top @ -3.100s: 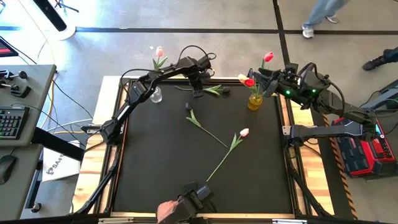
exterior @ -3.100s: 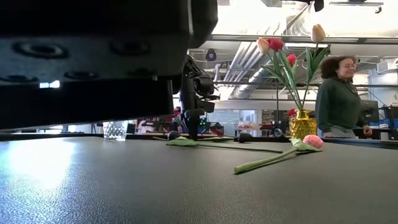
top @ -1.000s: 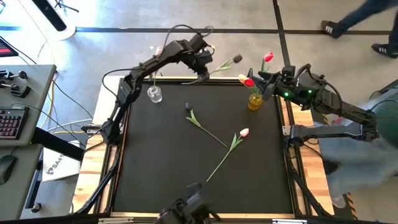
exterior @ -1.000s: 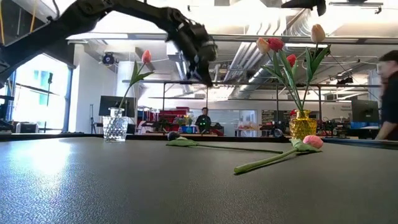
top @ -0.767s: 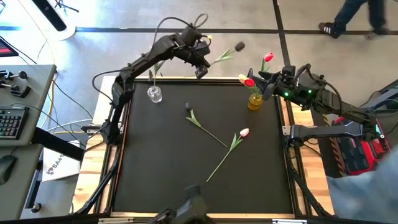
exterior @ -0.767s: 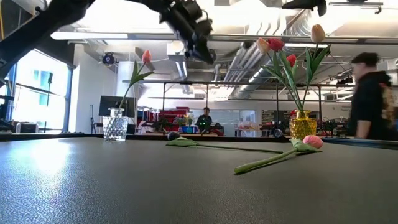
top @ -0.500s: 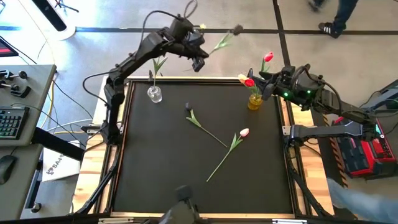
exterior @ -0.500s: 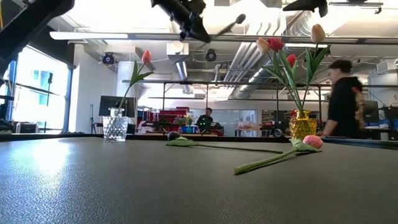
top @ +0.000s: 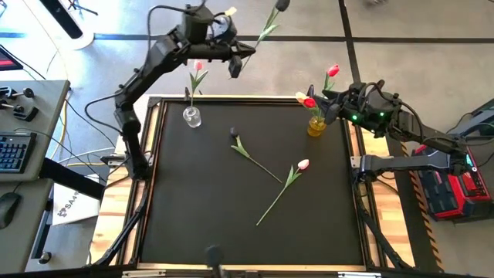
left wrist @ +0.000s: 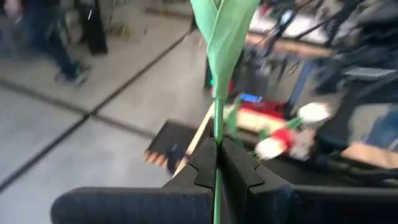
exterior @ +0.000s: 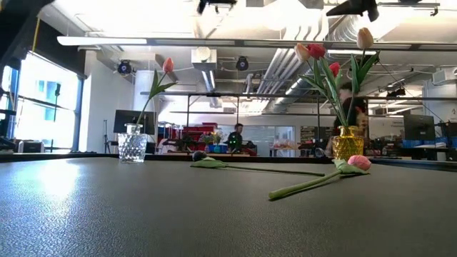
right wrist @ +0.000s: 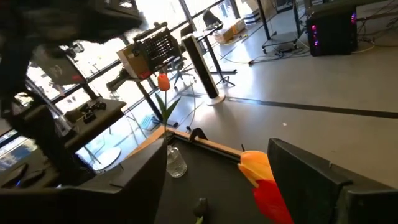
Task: Sort flowers into vase by color
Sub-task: Put the top black flower into the transparent flower vase
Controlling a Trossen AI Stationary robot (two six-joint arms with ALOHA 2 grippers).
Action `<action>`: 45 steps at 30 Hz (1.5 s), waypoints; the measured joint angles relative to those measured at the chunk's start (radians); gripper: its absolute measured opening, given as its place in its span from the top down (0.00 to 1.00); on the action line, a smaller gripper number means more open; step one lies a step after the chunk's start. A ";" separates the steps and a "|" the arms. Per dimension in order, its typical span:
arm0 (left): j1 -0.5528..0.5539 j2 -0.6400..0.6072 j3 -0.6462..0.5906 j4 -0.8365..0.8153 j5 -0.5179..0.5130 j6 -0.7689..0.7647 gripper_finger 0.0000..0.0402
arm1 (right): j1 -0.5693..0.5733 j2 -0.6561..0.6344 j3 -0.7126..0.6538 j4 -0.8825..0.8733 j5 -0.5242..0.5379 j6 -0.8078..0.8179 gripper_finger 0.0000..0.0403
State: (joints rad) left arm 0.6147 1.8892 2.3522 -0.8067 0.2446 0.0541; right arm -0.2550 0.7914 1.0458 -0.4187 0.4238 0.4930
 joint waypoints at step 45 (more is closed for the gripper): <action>0.109 -1.048 -1.987 1.411 -0.226 -0.016 1.00 | 0.002 0.093 0.000 0.039 0.008 0.085 0.34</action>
State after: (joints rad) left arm 0.7240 0.8413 0.3657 0.6046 0.0185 0.0380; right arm -0.2527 0.8842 1.0458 -0.3798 0.4318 0.5783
